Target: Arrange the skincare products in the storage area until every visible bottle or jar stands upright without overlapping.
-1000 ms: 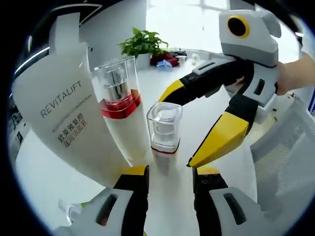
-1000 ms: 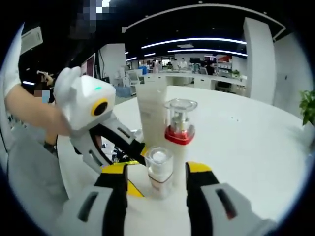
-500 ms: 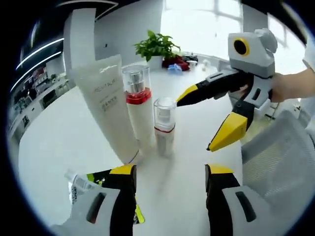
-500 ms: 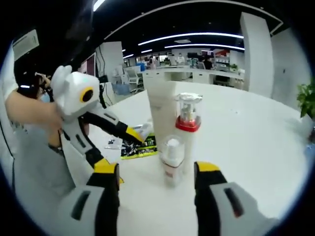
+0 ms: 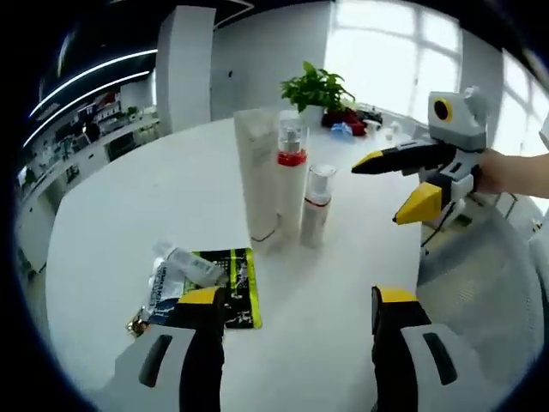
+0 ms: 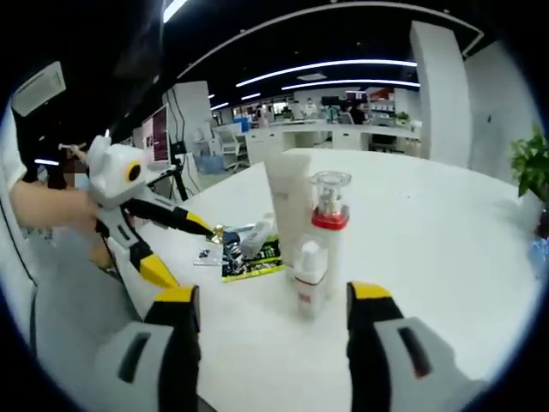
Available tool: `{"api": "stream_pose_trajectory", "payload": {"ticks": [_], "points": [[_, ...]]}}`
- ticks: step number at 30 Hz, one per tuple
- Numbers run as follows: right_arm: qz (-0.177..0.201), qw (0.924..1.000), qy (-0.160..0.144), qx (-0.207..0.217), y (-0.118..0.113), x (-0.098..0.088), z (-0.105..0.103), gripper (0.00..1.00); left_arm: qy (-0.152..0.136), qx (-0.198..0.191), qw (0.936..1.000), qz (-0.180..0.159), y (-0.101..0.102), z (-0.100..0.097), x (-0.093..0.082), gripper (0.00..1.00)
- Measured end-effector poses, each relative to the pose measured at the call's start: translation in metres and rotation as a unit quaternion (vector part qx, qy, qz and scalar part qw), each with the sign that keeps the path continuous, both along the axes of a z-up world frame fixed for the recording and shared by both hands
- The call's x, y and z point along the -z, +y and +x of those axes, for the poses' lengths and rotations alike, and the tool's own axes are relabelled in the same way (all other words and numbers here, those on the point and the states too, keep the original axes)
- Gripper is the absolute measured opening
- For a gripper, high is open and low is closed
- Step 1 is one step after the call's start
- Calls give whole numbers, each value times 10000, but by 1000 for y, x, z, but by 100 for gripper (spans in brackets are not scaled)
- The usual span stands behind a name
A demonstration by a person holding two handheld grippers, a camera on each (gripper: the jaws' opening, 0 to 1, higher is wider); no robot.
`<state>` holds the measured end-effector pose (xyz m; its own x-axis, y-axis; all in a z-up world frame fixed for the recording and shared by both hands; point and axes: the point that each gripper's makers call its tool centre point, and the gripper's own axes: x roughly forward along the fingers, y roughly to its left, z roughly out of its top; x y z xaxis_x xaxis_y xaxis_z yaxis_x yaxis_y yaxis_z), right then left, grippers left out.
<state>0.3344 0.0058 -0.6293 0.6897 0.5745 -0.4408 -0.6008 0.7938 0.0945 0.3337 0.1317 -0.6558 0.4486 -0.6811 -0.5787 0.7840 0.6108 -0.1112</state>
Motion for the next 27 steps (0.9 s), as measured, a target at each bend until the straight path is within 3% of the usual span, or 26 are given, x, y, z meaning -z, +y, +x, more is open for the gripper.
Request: {"api": "stream_pose_trajectory", "payload": {"ticks": [11,20,27], "points": [[113,9999,94,41,-2,0,-16,77,-18,-815,9966,-153,49,-15,-14,76],[175,9997,144,11,2,-2,-21,80,4,-1523,9880,-278,90,-25,-18,82],[108,9998,141,-21,2,-6,-23,83,7,-1856,9820,-348,108,-32,-20,87]]}}
